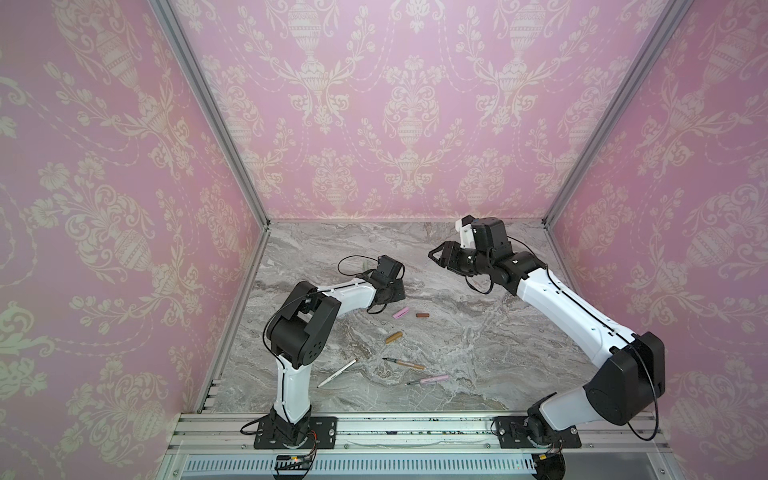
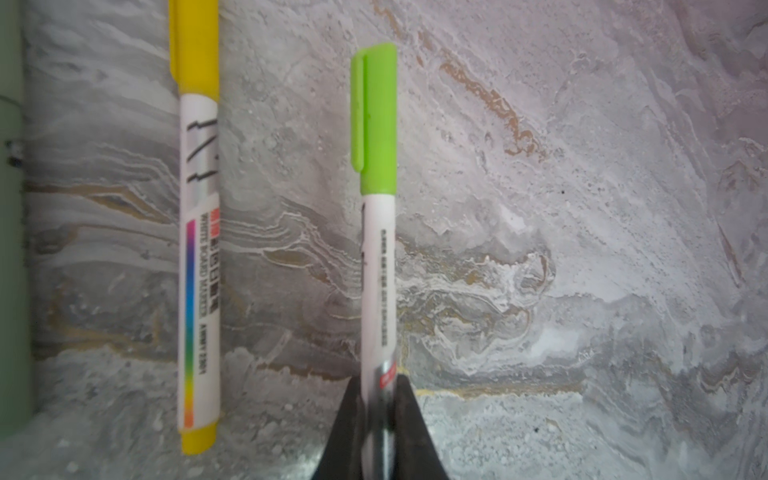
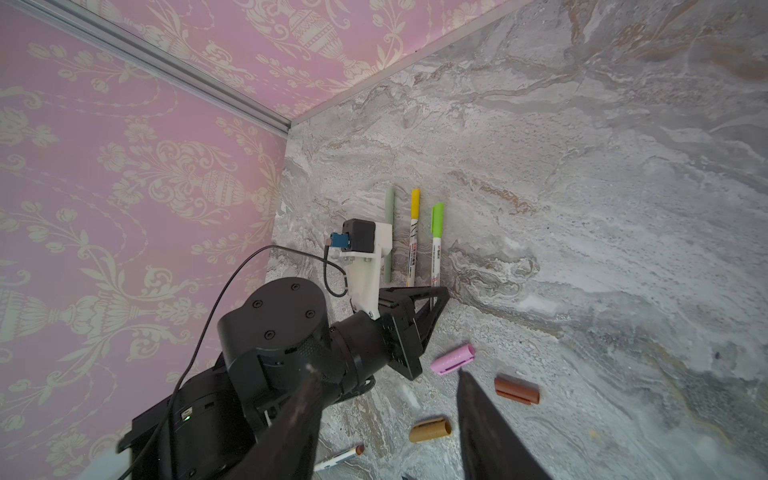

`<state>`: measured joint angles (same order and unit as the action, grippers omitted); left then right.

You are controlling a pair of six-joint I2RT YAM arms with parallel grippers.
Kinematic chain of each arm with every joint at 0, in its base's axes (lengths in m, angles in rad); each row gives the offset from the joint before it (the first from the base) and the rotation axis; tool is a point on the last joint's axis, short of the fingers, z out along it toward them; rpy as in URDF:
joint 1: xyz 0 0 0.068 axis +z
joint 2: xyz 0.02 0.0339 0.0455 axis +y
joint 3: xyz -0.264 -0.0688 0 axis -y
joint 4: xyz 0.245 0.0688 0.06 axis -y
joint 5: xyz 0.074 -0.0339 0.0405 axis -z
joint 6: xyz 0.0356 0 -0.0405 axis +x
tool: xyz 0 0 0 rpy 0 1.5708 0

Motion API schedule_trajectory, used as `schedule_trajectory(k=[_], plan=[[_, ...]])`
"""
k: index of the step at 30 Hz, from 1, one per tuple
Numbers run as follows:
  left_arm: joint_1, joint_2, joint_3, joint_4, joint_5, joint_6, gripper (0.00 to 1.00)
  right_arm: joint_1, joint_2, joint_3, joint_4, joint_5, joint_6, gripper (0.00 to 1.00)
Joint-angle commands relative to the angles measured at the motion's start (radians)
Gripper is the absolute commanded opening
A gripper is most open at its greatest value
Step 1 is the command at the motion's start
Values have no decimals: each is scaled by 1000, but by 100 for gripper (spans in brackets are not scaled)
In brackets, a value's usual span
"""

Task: Insert the pens into the pen caps
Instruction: 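Open right gripper and withdraw while left gripper lowers the capped pen to the table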

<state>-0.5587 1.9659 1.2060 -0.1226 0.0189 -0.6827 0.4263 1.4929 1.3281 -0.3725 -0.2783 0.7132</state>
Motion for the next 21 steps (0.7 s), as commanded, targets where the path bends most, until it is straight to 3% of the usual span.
schedule_trajectory(k=[1, 21], plan=[[-4, 31, 34, -20, -20, -3, 12, -12, 16, -14, 16, -21, -18, 53], [-4, 82, 67, -56, -26, 12, 22, -32, 7, -24, 18, -36, -21, 54]])
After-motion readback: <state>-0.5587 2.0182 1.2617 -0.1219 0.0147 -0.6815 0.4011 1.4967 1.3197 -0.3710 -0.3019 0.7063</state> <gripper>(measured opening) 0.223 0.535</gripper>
